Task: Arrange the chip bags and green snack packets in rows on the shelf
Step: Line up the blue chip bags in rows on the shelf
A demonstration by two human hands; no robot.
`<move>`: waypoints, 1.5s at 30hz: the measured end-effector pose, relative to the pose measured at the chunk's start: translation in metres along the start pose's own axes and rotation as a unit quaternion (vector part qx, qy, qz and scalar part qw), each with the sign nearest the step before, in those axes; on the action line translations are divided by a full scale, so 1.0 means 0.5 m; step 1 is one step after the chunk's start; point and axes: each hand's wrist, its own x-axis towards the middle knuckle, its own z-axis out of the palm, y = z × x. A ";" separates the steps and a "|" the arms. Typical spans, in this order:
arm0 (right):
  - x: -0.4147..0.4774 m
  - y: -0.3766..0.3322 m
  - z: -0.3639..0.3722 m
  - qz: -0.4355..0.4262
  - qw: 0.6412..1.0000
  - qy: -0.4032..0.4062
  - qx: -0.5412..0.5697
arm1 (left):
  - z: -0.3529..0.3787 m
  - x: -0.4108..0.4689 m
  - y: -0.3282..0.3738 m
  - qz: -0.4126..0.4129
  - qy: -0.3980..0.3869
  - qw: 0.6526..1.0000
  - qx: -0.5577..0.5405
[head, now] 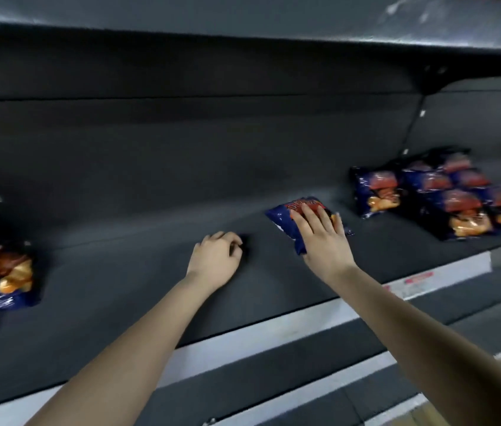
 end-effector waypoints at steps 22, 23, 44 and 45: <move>-0.067 0.291 0.049 0.163 0.979 -0.115 0.049 | 0.155 0.132 0.260 0.076 -0.059 0.995 -0.025; -0.067 0.295 0.050 0.155 0.979 -0.121 0.052 | 0.160 0.134 0.266 0.077 -0.062 0.995 -0.024; -0.061 0.392 0.046 0.162 0.974 -0.087 0.130 | 0.231 0.175 0.383 0.114 -0.074 0.991 -0.002; -0.057 0.398 0.043 0.173 0.969 -0.046 0.169 | 0.235 0.179 0.388 0.117 -0.073 0.990 0.001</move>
